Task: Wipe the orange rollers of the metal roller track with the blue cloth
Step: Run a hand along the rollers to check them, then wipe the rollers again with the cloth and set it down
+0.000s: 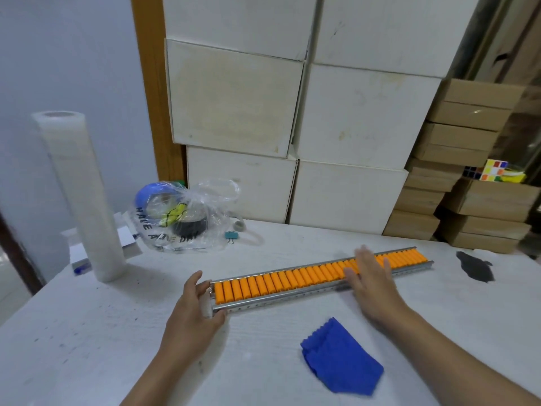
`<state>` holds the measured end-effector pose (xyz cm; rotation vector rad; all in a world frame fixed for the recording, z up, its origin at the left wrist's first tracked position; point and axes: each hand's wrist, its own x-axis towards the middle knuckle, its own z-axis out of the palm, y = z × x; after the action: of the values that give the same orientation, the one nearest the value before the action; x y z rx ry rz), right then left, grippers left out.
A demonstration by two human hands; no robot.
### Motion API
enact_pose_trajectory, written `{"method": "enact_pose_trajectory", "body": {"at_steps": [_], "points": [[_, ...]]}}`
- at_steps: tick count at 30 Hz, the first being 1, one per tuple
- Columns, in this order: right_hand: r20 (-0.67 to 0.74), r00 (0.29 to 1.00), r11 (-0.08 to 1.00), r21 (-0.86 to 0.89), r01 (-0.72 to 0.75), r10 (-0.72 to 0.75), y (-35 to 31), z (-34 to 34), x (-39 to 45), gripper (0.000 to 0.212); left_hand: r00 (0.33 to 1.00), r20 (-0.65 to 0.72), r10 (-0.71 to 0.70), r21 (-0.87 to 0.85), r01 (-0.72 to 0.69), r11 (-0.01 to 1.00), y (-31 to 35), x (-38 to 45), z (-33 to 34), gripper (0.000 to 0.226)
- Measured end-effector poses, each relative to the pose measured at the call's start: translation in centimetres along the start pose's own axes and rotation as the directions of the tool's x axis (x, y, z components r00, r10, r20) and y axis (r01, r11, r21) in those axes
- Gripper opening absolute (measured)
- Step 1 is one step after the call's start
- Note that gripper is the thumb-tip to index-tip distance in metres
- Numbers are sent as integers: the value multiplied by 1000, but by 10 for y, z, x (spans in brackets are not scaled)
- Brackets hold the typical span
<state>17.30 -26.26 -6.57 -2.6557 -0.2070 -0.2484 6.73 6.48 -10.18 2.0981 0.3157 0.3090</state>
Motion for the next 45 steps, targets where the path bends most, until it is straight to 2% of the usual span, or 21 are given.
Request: {"method": "enact_pose_trajectory", "body": {"at_steps": [1,3,6,8,10,13,15,17,18,20,23,24,26,29,31,33,35,37,39,41,45], "points": [[-57,998,999,21,-40,41,2,-9,0,67,1000,2,2,7,-2,1000,1,-1,0,89],[-92,996,999,51,18,-13,-9,-24,-11,57,1000,0,5,18,-5,1000,2,-1,-1,89],[126,971,979,61,196,-202,-39,-32,-61,43,1000,2,1,17,-1,1000,2,-2,-1,88],[274,909,948,40,315,-313,-50,-29,-96,63,1000,4,1,14,-1,1000,2,-2,-2,88],[355,878,943,27,332,-320,-46,-24,-114,81,1000,9,-5,15,5,1000,3,-2,-2,88],[475,822,933,-11,360,-313,-40,-17,-122,61,1000,10,-9,20,9,1000,4,-2,-2,86],[467,825,890,-153,429,-318,-25,-6,-123,54,1000,8,-9,22,9,1000,3,-2,-1,84],[311,856,888,-69,454,-413,-9,4,-128,47,1000,9,-14,25,13,1000,3,-2,-1,84],[239,878,908,43,417,-415,-6,7,-130,42,1000,11,-14,27,14,1000,2,-2,-1,84],[164,956,950,240,198,-241,-14,0,-124,47,1000,12,-11,30,11,999,3,-2,-2,83],[177,984,836,535,-122,30,-37,-8,-98,20,1000,16,-16,26,16,1000,4,-3,-3,84],[158,983,800,577,-168,93,-52,-10,-89,22,1000,21,-17,26,17,1000,4,-4,-3,84],[74,993,742,660,-119,93,-88,-7,-75,23,1000,21,-23,25,23,999,5,-5,-4,84],[-6,991,773,625,108,-134,-148,13,-60,24,999,18,-42,16,42,999,7,-5,-3,85],[51,943,813,524,255,-328,-176,39,-52,37,999,15,-46,34,45,998,10,-4,-2,80],[131,863,838,347,421,-488,-194,64,-46,41,1000,10,-27,36,27,999,10,-3,-1,54],[153,797,808,202,554,-584,-200,80,-46,40,1000,9,-18,35,18,999,9,-3,-1,36],[133,786,796,166,583,-603,-197,86,-47,40,999,20,-42,5,42,999,13,-5,-2,44],[104,785,789,166,591,-610,-189,88,-46,41,997,30,-76,-21,77,997,13,-6,-3,69],[92,787,790,151,594,-610,-180,86,-44,41,996,34,-85,-21,86,996,12,-4,-2,83],[70,825,825,127,551,-561,-156,72,-37,39,997,24,-75,17,74,997,7,-2,-1,88]]}}
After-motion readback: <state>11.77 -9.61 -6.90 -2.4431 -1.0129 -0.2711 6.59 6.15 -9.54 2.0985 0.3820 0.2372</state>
